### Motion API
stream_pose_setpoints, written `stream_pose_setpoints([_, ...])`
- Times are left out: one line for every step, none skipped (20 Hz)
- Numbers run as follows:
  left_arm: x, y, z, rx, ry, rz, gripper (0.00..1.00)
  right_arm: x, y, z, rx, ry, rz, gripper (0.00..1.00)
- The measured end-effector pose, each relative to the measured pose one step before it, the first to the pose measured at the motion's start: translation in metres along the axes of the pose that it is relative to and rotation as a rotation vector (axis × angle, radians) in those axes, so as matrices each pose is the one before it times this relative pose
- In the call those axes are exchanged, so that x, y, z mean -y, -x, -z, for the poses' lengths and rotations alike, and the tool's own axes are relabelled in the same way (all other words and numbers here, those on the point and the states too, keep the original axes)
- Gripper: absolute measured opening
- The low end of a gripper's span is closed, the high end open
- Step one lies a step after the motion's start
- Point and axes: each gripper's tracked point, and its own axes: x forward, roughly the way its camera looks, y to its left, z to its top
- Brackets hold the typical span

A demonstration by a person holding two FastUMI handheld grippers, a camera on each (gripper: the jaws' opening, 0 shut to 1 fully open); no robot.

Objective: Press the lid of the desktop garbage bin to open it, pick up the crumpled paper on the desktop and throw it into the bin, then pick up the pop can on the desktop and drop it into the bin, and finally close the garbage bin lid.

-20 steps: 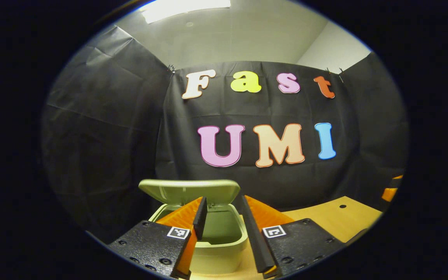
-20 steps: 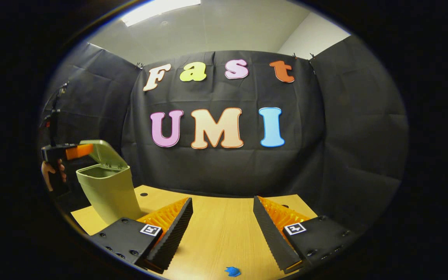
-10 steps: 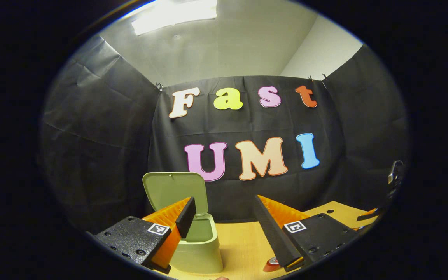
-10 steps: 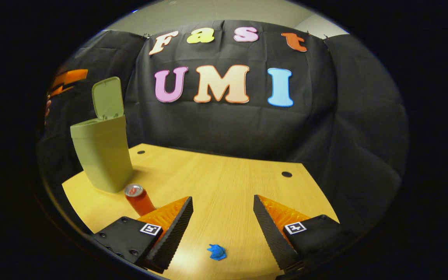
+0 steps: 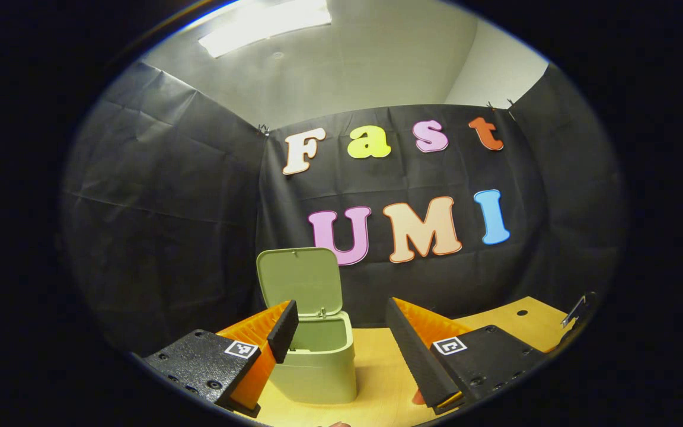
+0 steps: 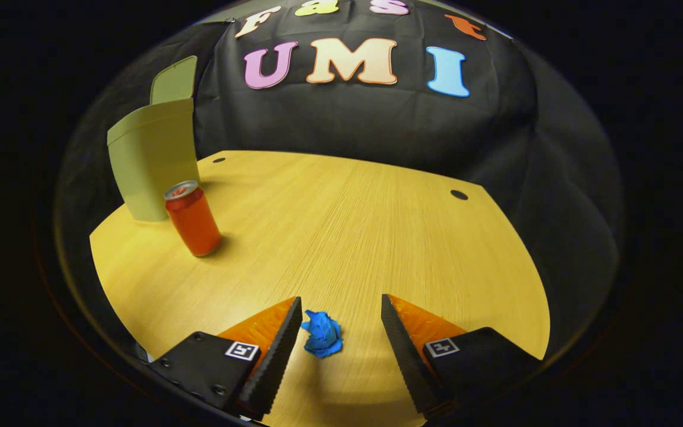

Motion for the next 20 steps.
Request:
stream_pose_setpoints([0.00044,0.00378,-0.00058,-0.00532,-0.00383,-0.0126,0.91,-0.0022,-0.00296,0.00786,-0.01772,0.00411,-0.01683,0.8])
stream_pose_setpoints([0.00041,0.00316,-0.00062,-0.00223,-0.00349,-0.01165,0.91,-0.00196,-0.00336,0.00699,-0.01971,0.00307,-0.01259,0.75])
stream_pose_setpoints([0.00289,0.00214,-0.00145,-0.00181,-0.0023,-0.00698,0.91,0.00035,-0.00266,0.00833,-0.02186,0.00565,0.0003,0.64])
stream_pose_setpoints([0.00306,0.0037,0.0,-0.00247,-0.00286,-0.00553,0.96,-0.00011,-0.00144,0.00665,-0.02435,0.00437,-0.00044,0.51])
stream_pose_setpoints([0.00266,0.00458,-0.00048,-0.00029,-0.00455,-0.00263,0.96,-0.0004,-0.00221,0.00236,-0.00074,-0.00507,-0.01787,0.28])
stream_pose_setpoints([0.00254,0.00524,-0.00072,0.00709,-0.00575,0.00129,0.96,-0.00126,-0.00144,-0.00426,0.01937,-0.0046,-0.01175,0.23])
stream_pose_setpoints([0.00255,0.00216,-0.00051,0.00583,-0.00535,0.00331,0.91,-0.00161,0.00186,-0.00104,0.00181,-0.00958,-0.01335,0.17])
stream_pose_setpoints([0.00316,0.00054,0.00297,-0.00438,-0.00444,0.00519,0.91,-0.00122,0.00391,-0.0047,0.00186,-0.01369,-0.01093,0.14])
stream_pose_setpoints([0.00249,-0.00043,0.00242,-0.00294,-0.00107,0.00958,0.96,-0.00326,0.00682,-0.01267,0.03348,-0.01126,-0.01018,0.14])
stream_pose_setpoints([0.00092,-0.00039,0.00154,0.00057,0.00239,0.00535,0.91,-0.0019,0.0062,-0.01586,0.04539,0.00009,-0.00389,0.14])
stream_pose_setpoints([-0.00124,-0.00322,0.00063,0.00434,0.00814,0.00344,0.91,-0.00116,0.0071,-0.02025,0.04426,0.00803,-0.00445,0.14])
stream_pose_setpoints([-0.00197,-0.00293,0.00374,0.00002,0.01514,0.00551,0.91,-0.00456,0.00507,-0.02304,0.0428,0.00666,-0.00218,0.14])
stream_pose_setpoints([-0.00082,-0.004,0.00385,-0.00317,0.01801,0.01349,0.91,-0.00427,0.00434,-0.02173,0.04544,-0.00125,0.00115,0.14])
stream_pose_setpoints([-0.00085,-0.00392,0.00375,-0.0038,0.01432,0.01571,0.91,-0.00437,0.00296,-0.02193,0.0421,-0.00815,0.00419,0.14])
stream_pose_setpoints([-0.00432,-0.00461,0.00397,-0.00451,0.00585,0.00976,0.91,-0.00552,0.00243,-0.02143,0.04132,-0.00799,0.01037,0.14])
stream_pose_setpoints([-0.00899,-0.00484,0.00397,-0.00141,0.00017,0.00543,0.91,-0.00743,0.00101,-0.02211,0.03823,-0.00224,0.0067,0.13])
stream_pose_setpoints([-0.00916,-0.0055,0.00452,-0.00658,-0.00094,0.00205,0.91,-0.01156,0.00101,-0.02058,0.03416,-0.00345,-0.00219,0.13])
stream_pose_setpoints([-0.00773,-0.00533,0.00605,-0.00999,-0.00172,0.00836,0.96,-0.01345,0.00059,-0.02253,0.03862,-0.0045,-0.00632,0.13])
stream_pose_setpoints([-0.00881,-0.00428,0.00508,-0.00906,-0.00498,0.00861,0.92,-0.01526,0.00059,-0.02407,0.04556,-0.00043,-0.00751,0.13])
stream_pose_setpoints([-0.01122,-0.00445,0.00563,-0.00698,-0.00649,0.00294,0.92,-0.01568,-0.00236,-0.02419,0.04694,0.00129,-0.0077,0.13])
